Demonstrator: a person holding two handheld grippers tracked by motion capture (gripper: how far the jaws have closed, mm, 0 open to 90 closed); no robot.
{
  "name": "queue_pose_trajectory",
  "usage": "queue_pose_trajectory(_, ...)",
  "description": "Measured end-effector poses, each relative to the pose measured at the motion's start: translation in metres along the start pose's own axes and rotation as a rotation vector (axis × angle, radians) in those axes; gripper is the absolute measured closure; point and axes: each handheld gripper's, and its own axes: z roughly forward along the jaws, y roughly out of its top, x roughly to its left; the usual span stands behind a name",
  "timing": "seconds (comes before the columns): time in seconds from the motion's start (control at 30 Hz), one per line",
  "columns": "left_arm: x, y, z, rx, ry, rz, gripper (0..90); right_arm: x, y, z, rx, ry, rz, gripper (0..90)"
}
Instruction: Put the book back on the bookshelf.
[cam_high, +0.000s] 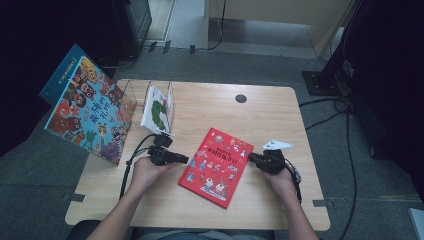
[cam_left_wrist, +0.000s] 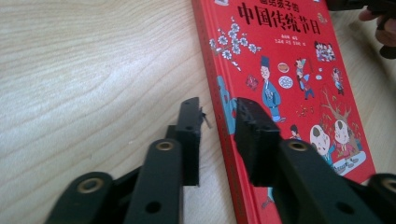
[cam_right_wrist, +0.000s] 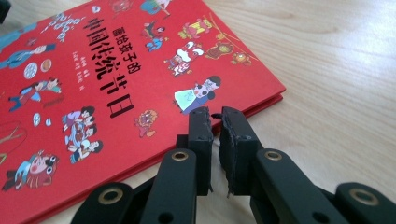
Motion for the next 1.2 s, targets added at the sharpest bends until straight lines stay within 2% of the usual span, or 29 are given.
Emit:
queue_pose_trajectory(0.13, 0.001, -0.007, -0.002, -0.021, -0.015, 0.002, 86.7, 0.000, 0.006, 0.006, 0.006, 0.006, 0.011, 83.7)
queue_pose_trajectory(0.23, 0.001, -0.011, -0.002, -0.022, -0.031, -0.010, 90.0, 0.000, 0.010, 0.011, 0.007, 0.009, 0.017, 84.4)
queue_pose_trajectory(0.33, 0.002, -0.016, 0.000, -0.021, -0.030, -0.019, 90.0, 0.001, 0.013, 0.016, -0.006, 0.013, 0.018, 85.7)
queue_pose_trajectory(0.4, 0.002, -0.018, 0.001, -0.027, -0.029, -0.024, 89.9, 0.001, 0.017, 0.019, 0.009, 0.021, 0.034, 86.8)
queue_pose_trajectory(0.6, 0.000, -0.024, 0.004, -0.036, -0.017, -0.033, 88.1, 0.003, 0.024, 0.029, -0.004, 0.028, 0.030, 87.7)
queue_pose_trajectory(0.7, -0.001, -0.028, 0.006, -0.057, -0.009, -0.062, 84.9, 0.004, 0.028, 0.033, 0.006, 0.034, 0.034, 87.7)
queue_pose_trajectory(0.87, -0.002, -0.034, 0.007, -0.070, 0.008, -0.063, 89.9, 0.006, 0.034, 0.040, 0.000, 0.043, 0.028, 87.7)
queue_pose_trajectory(1.2, -0.006, -0.037, 0.007, -0.086, 0.016, -0.085, 89.8, 0.006, 0.040, 0.047, 0.006, 0.042, 0.023, 86.9)
